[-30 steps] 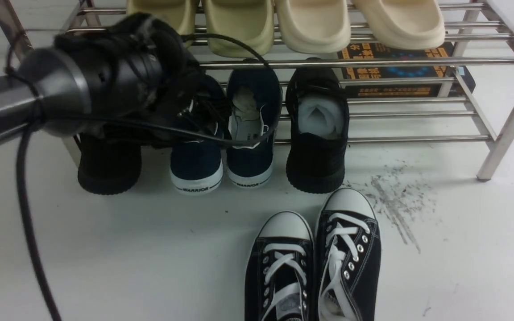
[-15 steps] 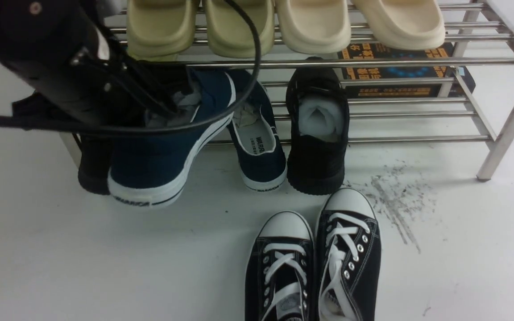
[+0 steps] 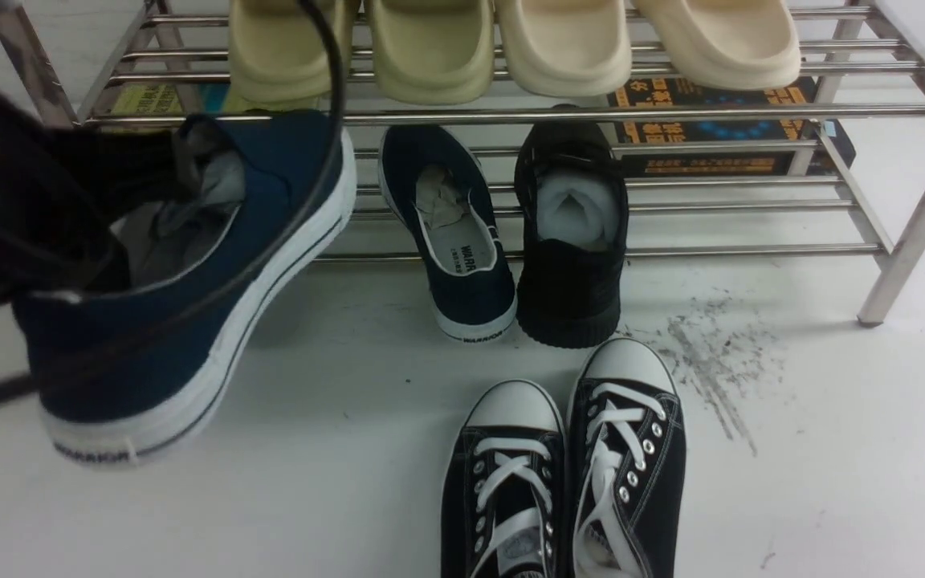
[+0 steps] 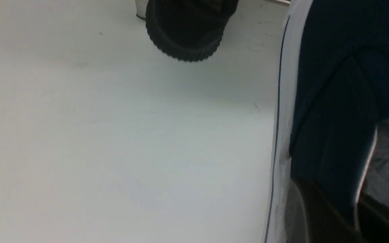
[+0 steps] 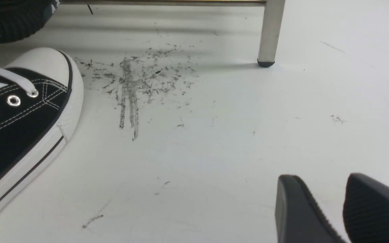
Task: Take the shoes off the shelf with your hand on the white table.
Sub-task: 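Set the held shoe down on the floor in front of the rack with the left gripper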
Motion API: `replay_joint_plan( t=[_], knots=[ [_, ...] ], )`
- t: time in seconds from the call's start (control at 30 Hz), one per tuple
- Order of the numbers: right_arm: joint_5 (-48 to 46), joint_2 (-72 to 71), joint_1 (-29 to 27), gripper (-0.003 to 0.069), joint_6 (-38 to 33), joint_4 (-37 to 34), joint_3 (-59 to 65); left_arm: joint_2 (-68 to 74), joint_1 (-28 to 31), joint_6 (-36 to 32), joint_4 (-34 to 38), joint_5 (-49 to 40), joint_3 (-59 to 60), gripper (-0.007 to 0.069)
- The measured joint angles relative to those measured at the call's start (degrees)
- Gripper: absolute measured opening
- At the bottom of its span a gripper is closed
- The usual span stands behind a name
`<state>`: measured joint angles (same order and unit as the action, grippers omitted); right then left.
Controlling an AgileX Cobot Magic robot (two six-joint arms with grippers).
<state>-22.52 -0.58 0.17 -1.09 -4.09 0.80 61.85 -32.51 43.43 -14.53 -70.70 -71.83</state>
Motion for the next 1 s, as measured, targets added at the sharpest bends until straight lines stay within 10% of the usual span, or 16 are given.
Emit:
replay_joint_plan(
  t=[0.57, 1.0],
  knots=[
    [0.0, 0.0, 0.0, 0.0237, 0.0, 0.0, 0.0, -8.81, 0.0, 12.5, 4.85, 27.69, 41.69, 0.0043],
    [0.0, 0.0, 0.0, 0.0237, 0.0, 0.0, 0.0, -0.34, 0.0, 36.25, -16.14, 34.75, 43.97, 0.0044]
  ],
)
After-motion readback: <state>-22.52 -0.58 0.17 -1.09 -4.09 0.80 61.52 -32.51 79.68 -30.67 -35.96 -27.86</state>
